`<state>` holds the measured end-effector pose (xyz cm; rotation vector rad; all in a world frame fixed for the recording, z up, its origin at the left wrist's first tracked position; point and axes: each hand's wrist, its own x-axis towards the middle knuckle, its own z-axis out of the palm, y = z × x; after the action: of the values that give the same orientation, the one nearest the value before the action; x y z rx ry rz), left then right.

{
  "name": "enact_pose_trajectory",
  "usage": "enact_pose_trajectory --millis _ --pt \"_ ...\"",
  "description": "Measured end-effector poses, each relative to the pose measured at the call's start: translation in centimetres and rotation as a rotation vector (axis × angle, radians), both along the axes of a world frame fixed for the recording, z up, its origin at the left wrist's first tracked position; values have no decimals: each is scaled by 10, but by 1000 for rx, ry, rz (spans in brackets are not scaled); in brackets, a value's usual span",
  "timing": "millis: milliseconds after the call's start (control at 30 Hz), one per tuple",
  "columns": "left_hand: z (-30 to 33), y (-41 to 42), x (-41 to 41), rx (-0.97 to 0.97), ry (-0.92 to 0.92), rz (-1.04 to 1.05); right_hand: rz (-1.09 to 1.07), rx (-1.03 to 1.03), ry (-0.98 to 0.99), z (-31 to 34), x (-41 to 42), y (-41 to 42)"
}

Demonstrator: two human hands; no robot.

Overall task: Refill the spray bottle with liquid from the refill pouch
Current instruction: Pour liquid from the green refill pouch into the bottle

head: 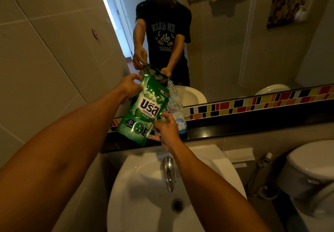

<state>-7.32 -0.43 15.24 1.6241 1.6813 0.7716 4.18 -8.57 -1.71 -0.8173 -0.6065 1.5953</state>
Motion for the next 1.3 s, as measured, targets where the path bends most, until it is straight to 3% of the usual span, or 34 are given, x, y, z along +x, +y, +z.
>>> enact_pose_trajectory --millis 200,467,833,967,1300 --pt "-19 -3 -6 49 -35 7 -25 -22 -69 -7 4 4" --pt "-57 -11 -16 81 -241 48 -59 -36 -311 -31 19 24" --pt "-100 -27 -39 17 -677 144 -132 161 -709 -24 34 39" --pt "-103 -27 -59 6 -757 127 -154 234 -851 -19 25 48" --pt "-113 -28 -127 79 -813 265 -46 232 -885 -19 -50 73"
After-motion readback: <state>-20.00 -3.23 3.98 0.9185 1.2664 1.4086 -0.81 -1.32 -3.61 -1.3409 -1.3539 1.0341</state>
